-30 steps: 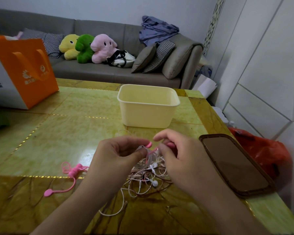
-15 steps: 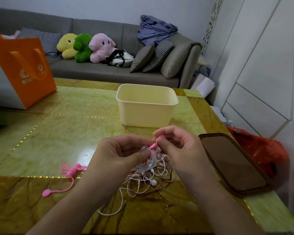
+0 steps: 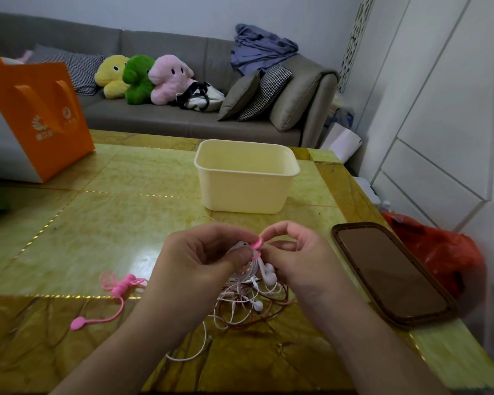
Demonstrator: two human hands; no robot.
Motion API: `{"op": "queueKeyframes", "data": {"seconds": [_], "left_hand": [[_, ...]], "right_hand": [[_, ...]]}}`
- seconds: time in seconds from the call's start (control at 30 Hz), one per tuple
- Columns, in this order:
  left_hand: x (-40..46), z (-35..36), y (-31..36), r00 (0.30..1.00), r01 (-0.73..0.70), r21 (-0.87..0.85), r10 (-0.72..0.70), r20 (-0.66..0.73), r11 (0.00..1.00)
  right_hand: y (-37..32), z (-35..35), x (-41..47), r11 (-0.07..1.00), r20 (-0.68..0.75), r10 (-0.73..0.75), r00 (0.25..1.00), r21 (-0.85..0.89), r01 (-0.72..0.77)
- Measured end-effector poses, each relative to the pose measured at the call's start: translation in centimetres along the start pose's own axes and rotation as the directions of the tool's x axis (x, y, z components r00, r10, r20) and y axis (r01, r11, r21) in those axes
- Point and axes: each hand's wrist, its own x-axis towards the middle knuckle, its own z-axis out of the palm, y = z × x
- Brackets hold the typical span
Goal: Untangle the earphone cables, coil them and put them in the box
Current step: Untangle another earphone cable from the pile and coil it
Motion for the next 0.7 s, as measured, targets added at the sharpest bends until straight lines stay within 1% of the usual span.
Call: {"op": "queueKeyframes", "data": {"seconds": [0.17, 0.27, 0.4, 0.47, 0.53, 0.57, 0.63, 0.7], "left_hand": [[0.11, 0.06, -0.23, 0.999, -0.05, 0.103, 0.052, -0.015, 0.993], [0.28, -0.03, -0.23, 0.997, -0.062, 0.146, 0.068, -0.035, 0.987], [0.27, -0.07, -0.31, 0.997, -0.056, 0.134, 0.063, -0.05, 0.989], [0.26, -0.12, -0.44, 0.996, -0.047, 0.127, 0.056, -0.066, 0.991], [0.34, -0.18, -0.62, 0.995, -0.038, 0.107, 0.047, -0.087, 0.994], [0.39, -0.2, -0.69, 0.994, -0.032, 0.093, 0.042, -0.1, 0.995], [0.44, -0.24, -0.8, 0.993, -0.025, 0.061, 0.031, -0.115, 0.998], [0.39, -0.16, -0.81, 0.994, -0.003, 0.007, 0.004, -0.11, 1.0]], "right_hand": [[0.0, 0.05, -0.11, 1.0, 0.002, -0.022, 1.0, -0.007, 0.023], [-0.12, 0.02, -0.32, 0.999, 0.04, -0.054, 0.998, 0.011, 0.053], [-0.12, 0.08, -0.4, 0.999, 0.09, -0.05, 0.995, 0.014, 0.049], [-0.09, 0.11, -0.23, 0.997, 0.118, -0.028, 0.993, 0.071, 0.02], [-0.07, 0.04, -0.18, 0.99, 0.142, -0.057, 0.988, 0.138, 0.038], [-0.01, 0.05, -0.22, 0.988, 0.165, -0.081, 0.983, 0.143, 0.057], [0.06, 0.22, -0.5, 0.991, 0.21, -0.123, 0.97, 0.079, 0.109], [0.11, 0.45, -0.83, 0.989, 0.204, -0.144, 0.968, 0.012, 0.145]]}}
